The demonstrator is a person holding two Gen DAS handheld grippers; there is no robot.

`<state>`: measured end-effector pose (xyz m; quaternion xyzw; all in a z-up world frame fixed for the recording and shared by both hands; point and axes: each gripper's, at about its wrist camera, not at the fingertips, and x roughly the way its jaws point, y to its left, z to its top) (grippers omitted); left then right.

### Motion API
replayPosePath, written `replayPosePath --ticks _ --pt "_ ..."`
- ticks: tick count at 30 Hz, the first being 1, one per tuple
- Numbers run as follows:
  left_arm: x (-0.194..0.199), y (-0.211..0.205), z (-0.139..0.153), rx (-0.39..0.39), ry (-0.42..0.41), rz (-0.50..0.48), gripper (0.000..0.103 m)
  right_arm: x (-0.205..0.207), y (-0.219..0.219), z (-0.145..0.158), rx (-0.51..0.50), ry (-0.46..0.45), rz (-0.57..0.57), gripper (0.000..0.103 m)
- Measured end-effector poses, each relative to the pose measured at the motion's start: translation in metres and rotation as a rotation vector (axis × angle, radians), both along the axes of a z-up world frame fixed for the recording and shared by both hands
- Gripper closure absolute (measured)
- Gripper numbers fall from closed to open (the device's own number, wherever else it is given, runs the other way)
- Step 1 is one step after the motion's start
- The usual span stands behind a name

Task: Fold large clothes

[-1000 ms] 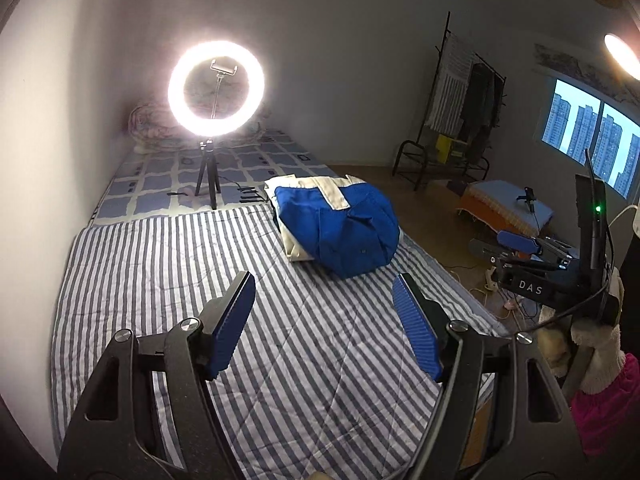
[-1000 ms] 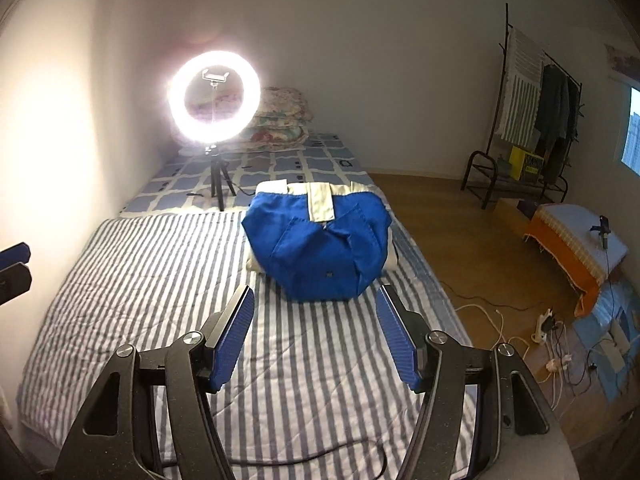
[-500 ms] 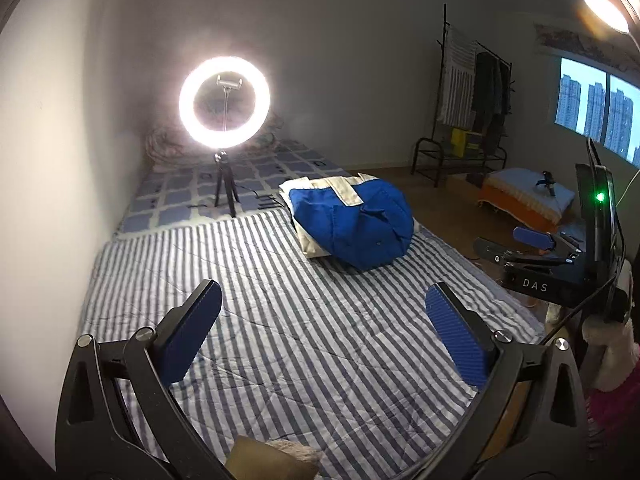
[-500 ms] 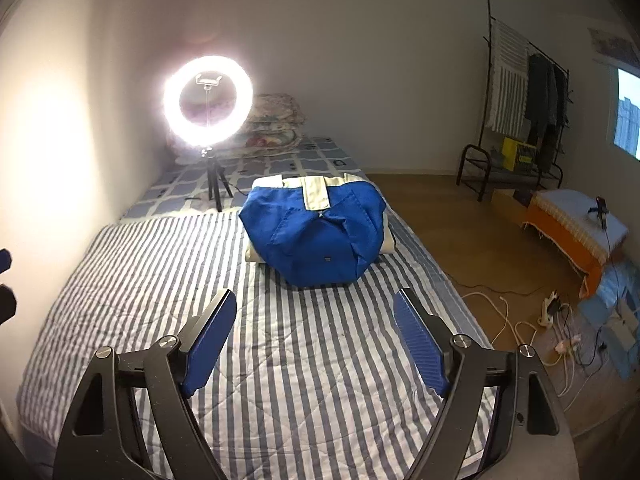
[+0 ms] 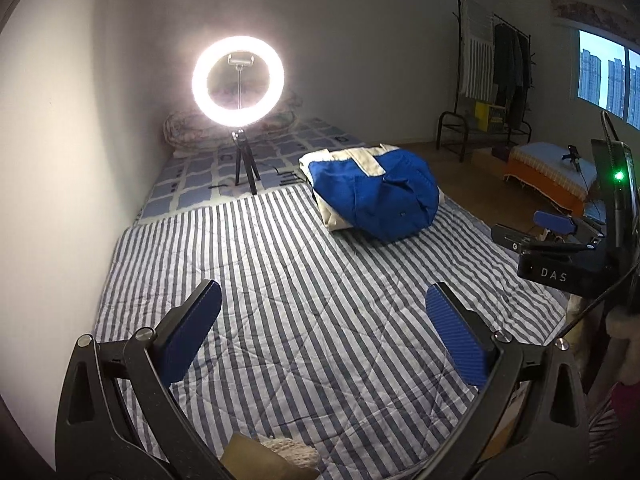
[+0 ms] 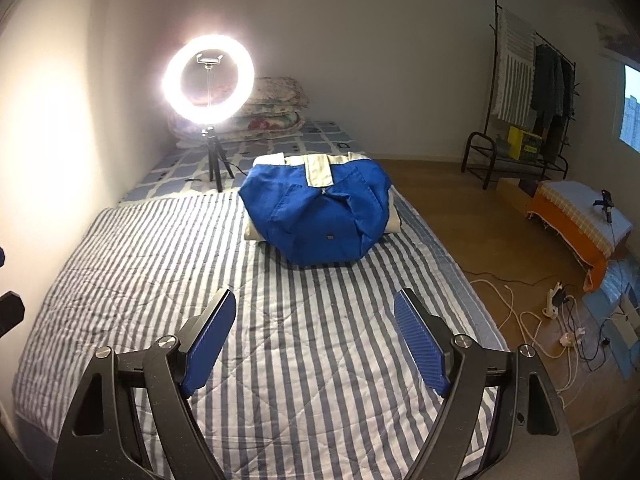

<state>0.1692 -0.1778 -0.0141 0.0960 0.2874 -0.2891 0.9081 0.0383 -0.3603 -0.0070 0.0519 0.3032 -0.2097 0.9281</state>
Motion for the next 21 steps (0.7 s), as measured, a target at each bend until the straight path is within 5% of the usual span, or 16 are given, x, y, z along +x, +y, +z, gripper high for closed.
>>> replayPosePath --ticks 21 --pt "-0.0019 -0.0003 -0.0018 0.019 0.001 -0.009 0.000 0.0088 -0.0009 -0.0053 0.004 0.022 0.018 0.021"
